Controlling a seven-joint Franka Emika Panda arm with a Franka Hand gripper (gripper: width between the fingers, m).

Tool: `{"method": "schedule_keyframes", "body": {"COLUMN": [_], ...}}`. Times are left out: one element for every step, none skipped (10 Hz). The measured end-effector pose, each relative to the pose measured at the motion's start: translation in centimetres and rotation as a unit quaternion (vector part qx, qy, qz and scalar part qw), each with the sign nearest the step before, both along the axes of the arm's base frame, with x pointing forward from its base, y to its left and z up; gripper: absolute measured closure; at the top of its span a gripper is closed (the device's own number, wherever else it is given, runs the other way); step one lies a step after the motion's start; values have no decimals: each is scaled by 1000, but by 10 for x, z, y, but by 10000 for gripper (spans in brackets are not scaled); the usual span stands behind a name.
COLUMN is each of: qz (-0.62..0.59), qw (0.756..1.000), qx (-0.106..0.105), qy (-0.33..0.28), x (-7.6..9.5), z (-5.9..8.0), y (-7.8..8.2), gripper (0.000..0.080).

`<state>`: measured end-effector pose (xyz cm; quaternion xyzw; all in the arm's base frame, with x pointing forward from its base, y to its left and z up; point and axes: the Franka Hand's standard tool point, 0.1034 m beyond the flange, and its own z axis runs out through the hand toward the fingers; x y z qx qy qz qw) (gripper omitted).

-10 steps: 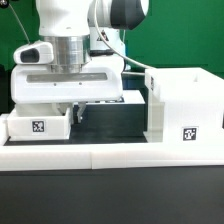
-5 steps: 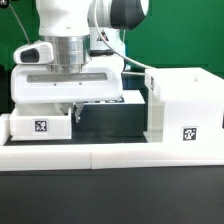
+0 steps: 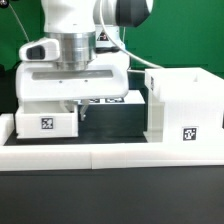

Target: Assemble drawer

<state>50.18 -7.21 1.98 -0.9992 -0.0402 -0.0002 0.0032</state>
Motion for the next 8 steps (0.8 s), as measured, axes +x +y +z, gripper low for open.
{"method": "schedule_keyframes", "body": {"qz": [5,13,23,28,30,42,42,73], "qw": [1000,1000,1000,1000,999,999,999,997], "qx": [4,6,9,12,13,12,12,12], "qy": [2,0,-1,0,-2,-2,-1,-2], "x": [3,8,13,17,20,19,19,19], "z": [3,6,8,11,12,11,11,10], "y": [6,10,15,22,27,26,25,25], "gripper": [758,758,758,758,758,758,758,758]}}
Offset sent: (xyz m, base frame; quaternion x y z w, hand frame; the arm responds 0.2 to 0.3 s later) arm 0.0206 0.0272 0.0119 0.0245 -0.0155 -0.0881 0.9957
